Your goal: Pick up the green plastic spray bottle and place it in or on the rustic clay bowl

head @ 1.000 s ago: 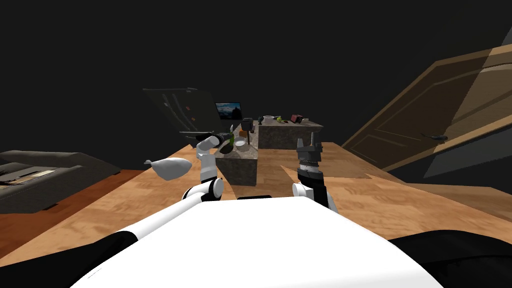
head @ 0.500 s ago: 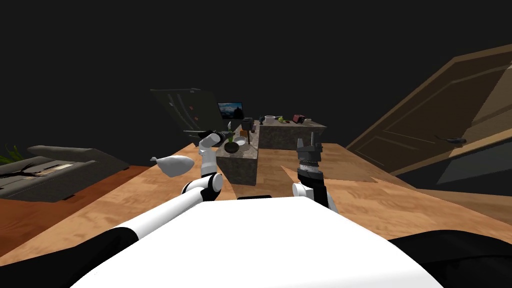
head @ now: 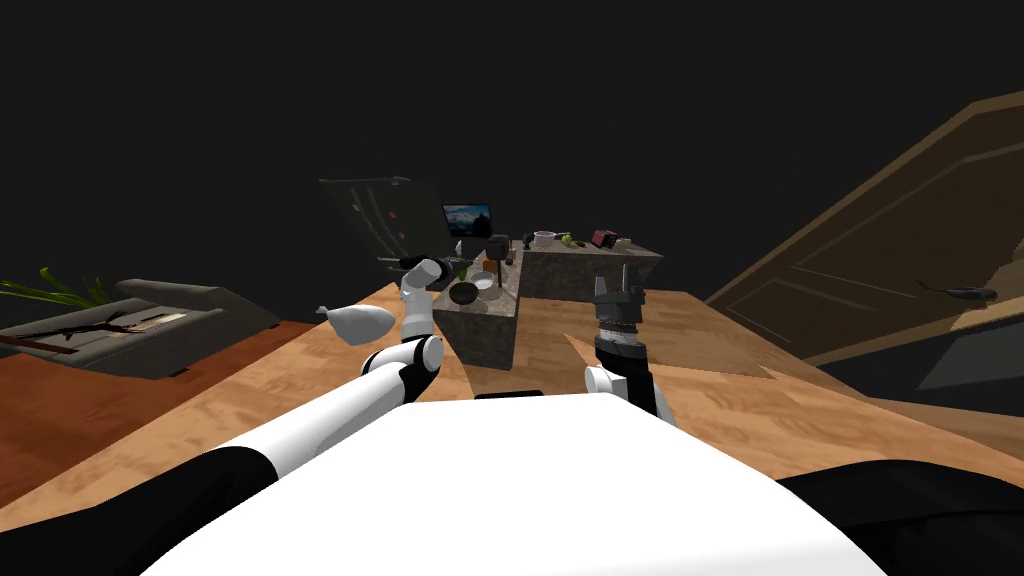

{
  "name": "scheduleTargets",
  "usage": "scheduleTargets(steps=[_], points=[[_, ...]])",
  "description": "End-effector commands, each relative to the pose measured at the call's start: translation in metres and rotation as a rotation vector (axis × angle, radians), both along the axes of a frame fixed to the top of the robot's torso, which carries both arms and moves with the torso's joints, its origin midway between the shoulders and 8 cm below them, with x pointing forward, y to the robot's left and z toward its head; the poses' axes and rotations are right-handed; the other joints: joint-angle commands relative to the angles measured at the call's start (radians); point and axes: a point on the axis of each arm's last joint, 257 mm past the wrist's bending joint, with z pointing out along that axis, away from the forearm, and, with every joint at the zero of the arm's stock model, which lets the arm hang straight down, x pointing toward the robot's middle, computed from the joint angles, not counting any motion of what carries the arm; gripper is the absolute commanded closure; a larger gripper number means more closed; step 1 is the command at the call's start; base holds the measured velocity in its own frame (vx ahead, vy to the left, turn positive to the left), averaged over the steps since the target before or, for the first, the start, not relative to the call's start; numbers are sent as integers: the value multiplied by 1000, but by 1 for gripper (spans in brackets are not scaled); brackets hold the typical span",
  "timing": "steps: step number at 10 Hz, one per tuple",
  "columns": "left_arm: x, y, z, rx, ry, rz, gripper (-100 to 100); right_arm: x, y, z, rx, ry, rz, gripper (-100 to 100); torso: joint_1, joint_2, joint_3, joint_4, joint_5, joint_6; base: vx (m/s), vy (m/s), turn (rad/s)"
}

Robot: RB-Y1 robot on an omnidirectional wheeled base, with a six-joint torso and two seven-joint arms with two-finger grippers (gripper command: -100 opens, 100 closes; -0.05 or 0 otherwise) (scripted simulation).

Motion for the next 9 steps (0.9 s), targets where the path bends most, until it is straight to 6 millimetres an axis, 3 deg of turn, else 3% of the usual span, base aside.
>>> scheduleTargets(steps=[1,2,3,5,6,7,8,9], points=[[4,-2,-9,-4,23,-8,-100,0,0,0,0,0,0,0,0,0,0,0,0,0,-6,-26,-4],[5,-2,-15,-7,36,-10,-100,0,0,0,0,0,0,0,2,-1,0,0,0,0,-3,0,-11],[14,-3,12,8,-11,-26,-100,0,0,0,0,0,0,0,3,-1,-1,-1,1,0,-21,-41,131],[16,-8,-8,-3,34,-36,-100,0,0,0,0,0,0,0,0,0,0,0,0,0,-18,-42,56],[25,-10,16,8,-4,-52,-100,0,0,0,0,0,0,0,1,0,0,0,0,1,-21,-59,129],[26,-13,0,-1,30,-59,-100,0,0,0,0,0,0,0,0,0,0,0,0,0,-19,-61,101],[34,-12,29,12,-17,-69,-100,0,0,0,0,0,0,0,0,0,0,0,0,0,-31,-72,160],[35,-16,18,5,9,-76,-100,0,0,0,0,0,0,0,-1,0,0,0,0,0,-30,-63,102]])
